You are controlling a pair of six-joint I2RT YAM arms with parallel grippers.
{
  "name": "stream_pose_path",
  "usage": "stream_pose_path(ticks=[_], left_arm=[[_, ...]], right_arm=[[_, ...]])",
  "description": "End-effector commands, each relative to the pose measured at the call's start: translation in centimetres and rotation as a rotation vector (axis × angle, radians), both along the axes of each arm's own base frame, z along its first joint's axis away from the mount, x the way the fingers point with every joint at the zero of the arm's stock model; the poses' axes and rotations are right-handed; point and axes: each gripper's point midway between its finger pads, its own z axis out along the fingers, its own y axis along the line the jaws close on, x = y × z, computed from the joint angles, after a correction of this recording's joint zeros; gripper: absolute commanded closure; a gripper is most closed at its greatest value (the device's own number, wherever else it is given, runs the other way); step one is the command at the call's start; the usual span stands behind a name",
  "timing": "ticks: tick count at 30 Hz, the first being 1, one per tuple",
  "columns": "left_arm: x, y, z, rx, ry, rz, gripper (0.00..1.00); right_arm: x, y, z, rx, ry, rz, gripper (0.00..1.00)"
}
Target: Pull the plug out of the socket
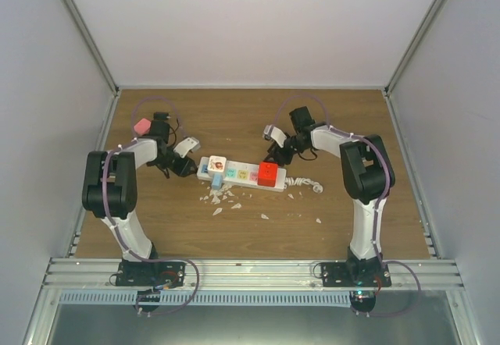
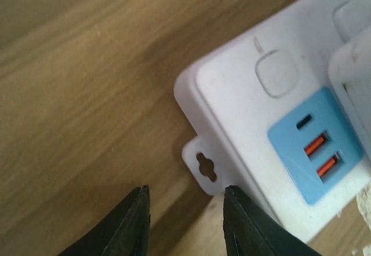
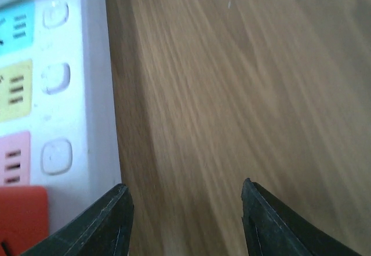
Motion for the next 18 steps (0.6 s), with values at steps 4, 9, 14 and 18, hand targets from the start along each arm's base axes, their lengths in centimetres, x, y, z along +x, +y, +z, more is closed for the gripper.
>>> stream_pose_path(ticks=[4, 9, 14, 18], left_arm=[[2.2, -4.2, -0.1, -0.068, -0.017, -0.076, 0.63], [3.3, -6.1, -0.4, -0.072, -0.018, -0.105, 0.63], [4.4, -8.6, -0.6, -0.084, -0.025, -0.149, 0.63], [6.1, -9.6, 0.2, -0.076, -0.043, -0.148, 0.63]], right_arm=[[-3.2, -1.5, -0.5, 0.008, 0.054, 0.030, 0.48], [-5.5, -2.0, -0.6, 0.017, 0.094, 0.027, 0.49], [-7.5, -2.6, -0.5, 0.022, 0.116, 0.024, 0.48], [-6.7, -2.8, 1.2, 0.035, 0.088, 0.005, 0.39]])
